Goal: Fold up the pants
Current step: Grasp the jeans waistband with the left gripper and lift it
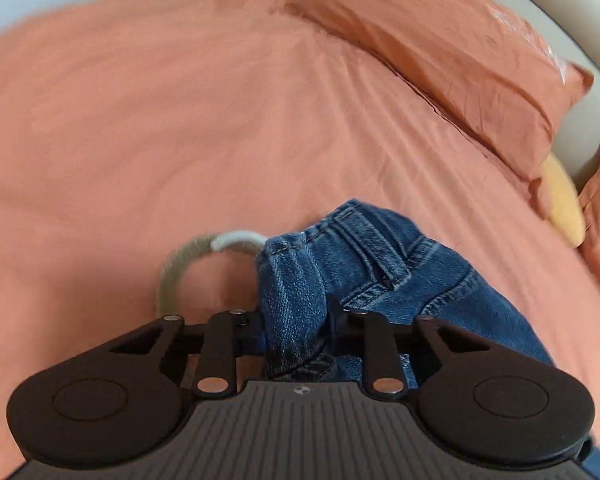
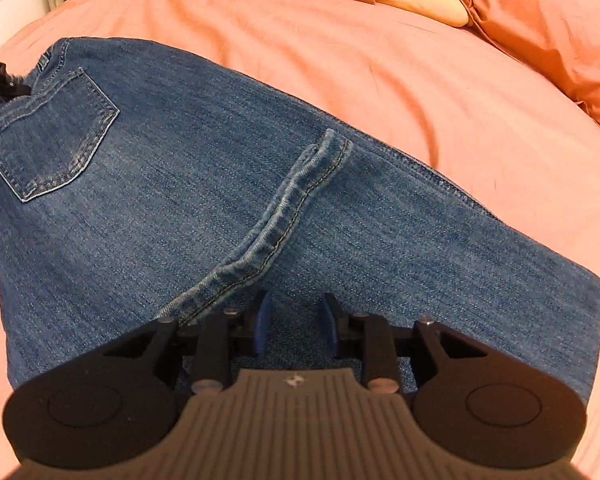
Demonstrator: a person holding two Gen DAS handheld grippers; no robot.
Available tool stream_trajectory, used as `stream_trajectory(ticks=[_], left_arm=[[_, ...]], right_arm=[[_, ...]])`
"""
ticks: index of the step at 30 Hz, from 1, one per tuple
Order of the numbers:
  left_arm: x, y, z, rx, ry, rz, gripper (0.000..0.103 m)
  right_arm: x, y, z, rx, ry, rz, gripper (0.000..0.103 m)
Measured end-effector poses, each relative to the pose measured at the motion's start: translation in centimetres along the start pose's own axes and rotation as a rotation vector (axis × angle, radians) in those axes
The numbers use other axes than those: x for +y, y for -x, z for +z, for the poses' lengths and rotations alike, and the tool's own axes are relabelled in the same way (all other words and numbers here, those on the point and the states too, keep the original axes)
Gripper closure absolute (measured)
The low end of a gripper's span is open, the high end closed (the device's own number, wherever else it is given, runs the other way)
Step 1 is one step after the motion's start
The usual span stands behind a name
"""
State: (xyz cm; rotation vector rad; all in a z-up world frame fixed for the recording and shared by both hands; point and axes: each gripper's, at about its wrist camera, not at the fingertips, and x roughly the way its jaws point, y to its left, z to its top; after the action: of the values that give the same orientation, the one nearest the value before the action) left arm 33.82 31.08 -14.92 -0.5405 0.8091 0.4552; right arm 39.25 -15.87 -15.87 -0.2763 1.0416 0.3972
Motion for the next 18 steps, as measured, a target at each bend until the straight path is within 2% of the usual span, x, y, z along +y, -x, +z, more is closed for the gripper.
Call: stream_trajectory(ticks=[1,3,6,9,14,18], left_arm=[[-0.9,0.8,0.1,-0.020,-0.022,0.018,0.078],[-2.7,3.0,0.5,-0.067,-0.067,0.023,0.080],[-6.1,7.0,1.0,-0.143,-0.154,-0.015,0.082],[-10.6,11.2,0.7,-0.212,-0.243,-0.055,0.083],[-19.4,17.5,-2.1,-0.311,-0.425,-0.107,0.083],[-26.6,19.6,-5.9,-0.371,-0.608,-0.128,0.083]], right_arm=[[-0.1,0.2,0.0,0.000,-0.013,0.000,0.077],[-0.5,1.1,-0.2,-0.014,-0.047,0.016,0.070],[-1.7,3.6,-1.4,-0.075,-0.086,0.046,0.064],[-3.7,6.0,-3.1,-0.114,-0.148,0.061,0.064],[-7.2,8.7,-6.8,-0.150,-0.307,0.113,0.060],[-9.0,9.3,-9.5,-0.159,-0.377,0.122,0.049]])
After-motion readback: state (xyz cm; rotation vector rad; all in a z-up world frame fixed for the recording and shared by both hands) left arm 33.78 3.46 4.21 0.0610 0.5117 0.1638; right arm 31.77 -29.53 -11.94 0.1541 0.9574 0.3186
